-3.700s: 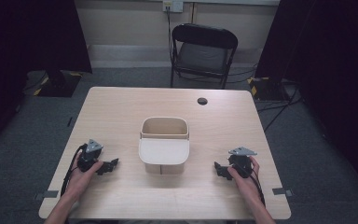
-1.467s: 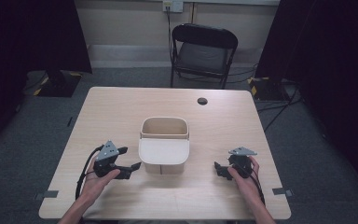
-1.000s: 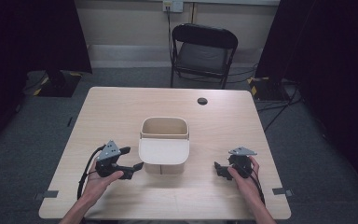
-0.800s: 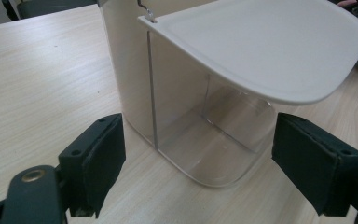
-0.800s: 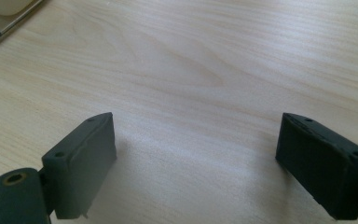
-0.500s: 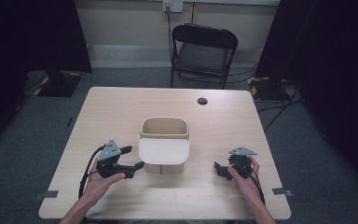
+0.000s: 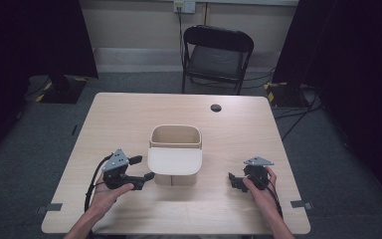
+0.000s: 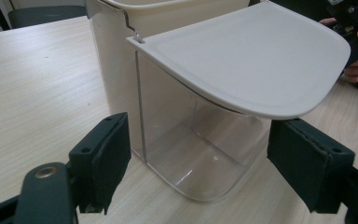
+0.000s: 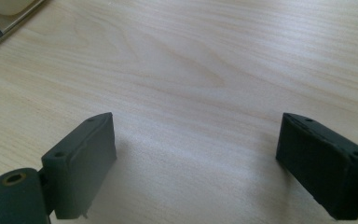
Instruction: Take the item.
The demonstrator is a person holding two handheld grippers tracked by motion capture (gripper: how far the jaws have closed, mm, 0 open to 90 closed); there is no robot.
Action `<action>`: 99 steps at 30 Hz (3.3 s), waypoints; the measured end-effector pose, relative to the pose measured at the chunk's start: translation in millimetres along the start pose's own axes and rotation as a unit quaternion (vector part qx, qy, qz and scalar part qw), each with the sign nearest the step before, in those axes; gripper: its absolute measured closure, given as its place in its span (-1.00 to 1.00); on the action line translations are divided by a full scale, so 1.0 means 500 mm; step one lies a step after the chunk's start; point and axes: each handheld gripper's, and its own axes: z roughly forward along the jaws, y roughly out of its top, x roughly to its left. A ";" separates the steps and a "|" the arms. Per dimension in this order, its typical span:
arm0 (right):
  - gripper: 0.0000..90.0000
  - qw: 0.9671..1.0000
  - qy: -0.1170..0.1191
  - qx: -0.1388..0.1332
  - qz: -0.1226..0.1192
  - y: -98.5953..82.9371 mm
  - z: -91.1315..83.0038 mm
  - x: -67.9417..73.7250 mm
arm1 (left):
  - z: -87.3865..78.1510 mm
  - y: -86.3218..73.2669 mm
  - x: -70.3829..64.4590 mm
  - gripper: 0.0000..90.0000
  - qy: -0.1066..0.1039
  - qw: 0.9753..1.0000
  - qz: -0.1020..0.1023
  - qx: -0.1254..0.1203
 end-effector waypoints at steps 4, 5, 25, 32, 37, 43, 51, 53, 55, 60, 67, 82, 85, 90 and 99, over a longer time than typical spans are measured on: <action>-0.75 1.000 0.001 0.001 0.000 0.000 0.000 0.000 | 0.003 0.004 -0.001 -0.54 -0.003 1.000 -0.005 -0.001; -0.75 1.000 0.001 0.000 -0.001 0.000 0.000 0.000 | 0.004 0.006 -0.002 -0.54 -0.004 1.000 -0.005 0.000; -0.75 1.000 0.001 0.001 -0.001 0.001 0.000 0.000 | 0.010 0.011 -0.013 -0.50 -0.005 1.000 0.011 -0.005; -0.75 1.000 0.002 0.001 -0.001 0.001 0.001 0.000 | 0.009 0.014 -0.016 -0.51 -0.006 1.000 0.008 -0.014; -0.75 1.000 0.002 0.001 -0.001 0.001 0.001 0.000 | 0.006 0.017 -0.019 -0.54 -0.007 1.000 0.015 -0.016; -0.75 1.000 0.001 0.001 -0.001 0.000 0.000 0.000 | 0.008 0.022 -0.024 -0.53 -0.013 1.000 0.024 -0.010; -0.75 1.000 0.002 0.000 -0.001 0.001 0.000 0.000 | 0.013 0.026 -0.029 -0.52 -0.014 1.000 0.021 -0.017; -0.75 1.000 0.002 0.000 -0.001 0.001 0.000 0.000 | 0.012 0.028 -0.028 -0.53 -0.013 0.999 0.022 -0.020; -0.75 1.000 0.002 0.000 -0.001 0.001 0.000 0.000 | 0.011 0.030 -0.028 -0.54 -0.011 0.999 0.020 -0.022; -0.75 1.000 0.002 0.001 -0.002 0.000 0.000 0.000 | 0.005 0.036 -0.024 -0.56 -0.014 0.999 0.022 -0.028; -0.75 1.000 0.002 0.001 -0.001 0.001 0.000 0.000 | 0.003 0.041 -0.021 -0.54 -0.022 0.999 0.024 -0.030; -0.75 1.000 0.002 0.000 -0.001 0.001 0.001 0.000 | -0.001 0.040 -0.009 -0.50 -0.011 0.999 0.026 -0.035; -0.75 1.000 0.001 0.001 -0.001 0.001 0.000 0.000 | 0.000 0.039 -0.006 -0.50 -0.013 0.999 0.022 -0.033; -0.75 1.000 0.002 0.000 -0.001 0.001 0.001 0.000 | 0.000 0.044 -0.007 -0.48 -0.013 0.999 0.027 -0.037; -0.75 1.000 0.002 0.001 -0.001 0.001 0.000 0.000 | 0.002 0.054 -0.006 -0.49 -0.015 0.999 0.028 -0.034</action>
